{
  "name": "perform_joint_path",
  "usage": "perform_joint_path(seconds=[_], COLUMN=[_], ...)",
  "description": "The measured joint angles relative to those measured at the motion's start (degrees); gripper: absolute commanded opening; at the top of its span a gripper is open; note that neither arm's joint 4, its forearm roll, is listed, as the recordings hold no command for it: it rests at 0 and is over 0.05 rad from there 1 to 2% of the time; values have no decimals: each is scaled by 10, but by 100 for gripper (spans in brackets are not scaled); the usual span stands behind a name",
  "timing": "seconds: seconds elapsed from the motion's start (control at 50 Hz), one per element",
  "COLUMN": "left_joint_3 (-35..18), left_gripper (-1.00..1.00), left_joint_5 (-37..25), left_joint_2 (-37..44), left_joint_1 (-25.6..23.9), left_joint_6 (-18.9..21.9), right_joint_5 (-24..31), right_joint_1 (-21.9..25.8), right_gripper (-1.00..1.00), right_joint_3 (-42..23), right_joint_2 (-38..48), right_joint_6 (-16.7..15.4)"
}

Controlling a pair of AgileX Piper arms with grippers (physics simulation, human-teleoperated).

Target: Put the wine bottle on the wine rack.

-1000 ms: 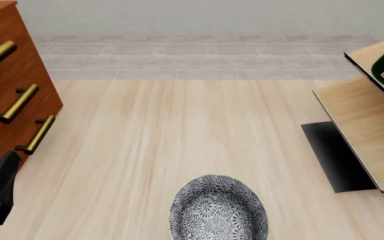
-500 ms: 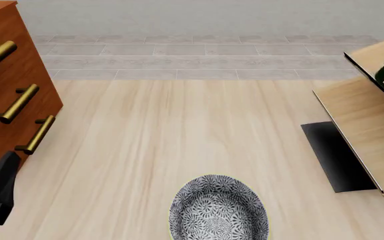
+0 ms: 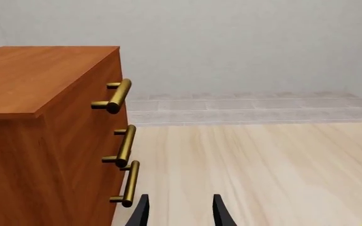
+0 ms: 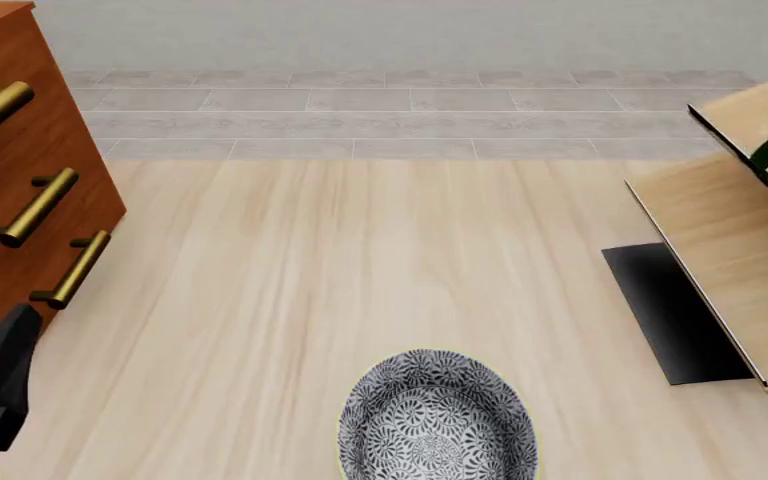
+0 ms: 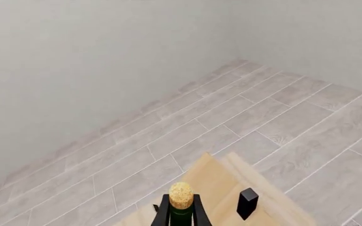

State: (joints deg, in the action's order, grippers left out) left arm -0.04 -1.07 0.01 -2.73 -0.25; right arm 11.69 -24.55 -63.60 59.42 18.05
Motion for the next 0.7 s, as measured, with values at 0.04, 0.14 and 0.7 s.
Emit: perform_joint_path(seconds=[0.04,0.14,0.7], left_joint_3=[0,0,0], left_gripper=[100,100,100], left_joint_5=[0,0,-1], left_joint_2=[0,0,0], left_joint_1=[0,0,-2], left_joint_6=[0,0,1], right_joint_5=[-1,-2,-11], right_joint_1=[-1,-3,-46], right_gripper=[-100,-100,-100], right_joint_3=[0,1,-18], right_joint_2=[1,1,41], right_joint_6=[1,2,18])
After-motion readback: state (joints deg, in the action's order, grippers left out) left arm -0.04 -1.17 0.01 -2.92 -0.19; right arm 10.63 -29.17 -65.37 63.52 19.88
